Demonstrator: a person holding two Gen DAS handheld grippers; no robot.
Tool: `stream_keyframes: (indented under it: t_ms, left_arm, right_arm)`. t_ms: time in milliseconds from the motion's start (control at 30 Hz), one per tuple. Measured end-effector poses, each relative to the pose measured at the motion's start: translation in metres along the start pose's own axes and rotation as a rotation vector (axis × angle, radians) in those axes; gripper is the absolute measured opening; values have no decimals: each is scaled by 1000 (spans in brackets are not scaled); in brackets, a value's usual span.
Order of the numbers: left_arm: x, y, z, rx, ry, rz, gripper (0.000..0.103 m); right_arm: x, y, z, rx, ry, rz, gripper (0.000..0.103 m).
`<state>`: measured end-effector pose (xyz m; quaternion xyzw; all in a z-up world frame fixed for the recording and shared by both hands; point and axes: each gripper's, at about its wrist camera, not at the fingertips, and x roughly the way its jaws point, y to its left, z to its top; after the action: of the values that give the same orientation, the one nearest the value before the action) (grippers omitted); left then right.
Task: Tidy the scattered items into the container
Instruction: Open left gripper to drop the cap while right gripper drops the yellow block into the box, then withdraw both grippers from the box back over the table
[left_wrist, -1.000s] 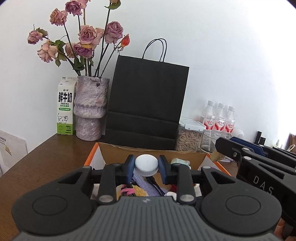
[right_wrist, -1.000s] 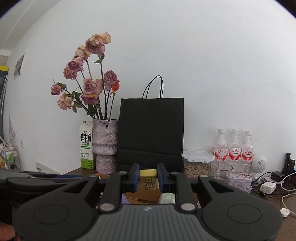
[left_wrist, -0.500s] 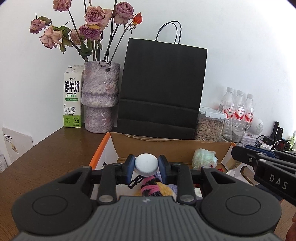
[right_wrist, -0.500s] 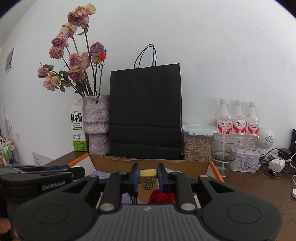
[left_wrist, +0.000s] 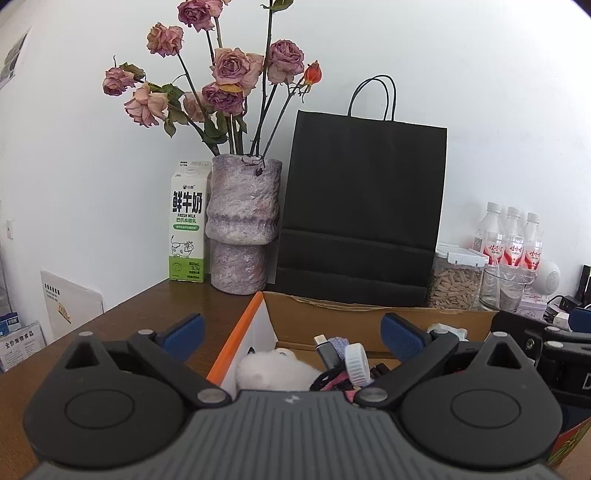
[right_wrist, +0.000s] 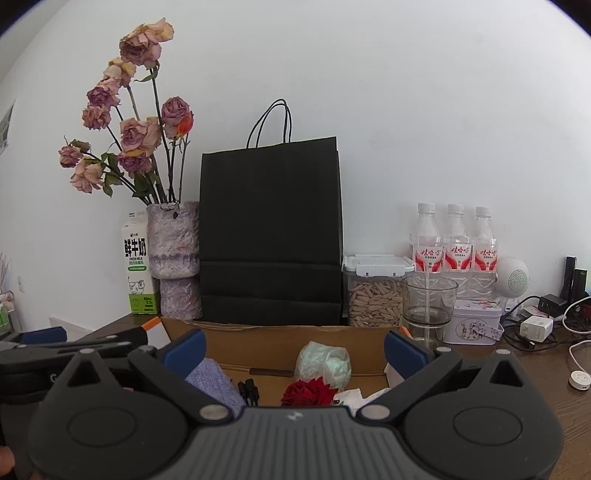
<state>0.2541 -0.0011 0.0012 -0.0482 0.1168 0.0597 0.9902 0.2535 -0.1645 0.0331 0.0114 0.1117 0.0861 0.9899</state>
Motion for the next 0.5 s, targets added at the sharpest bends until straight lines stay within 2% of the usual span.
stream_keyframes:
  t_ms: [500]
  left_arm:
    - [-7,0,-6,-3,-28,2,103]
  right_arm:
    - [-4,0,-5,12,-2,-1,103]
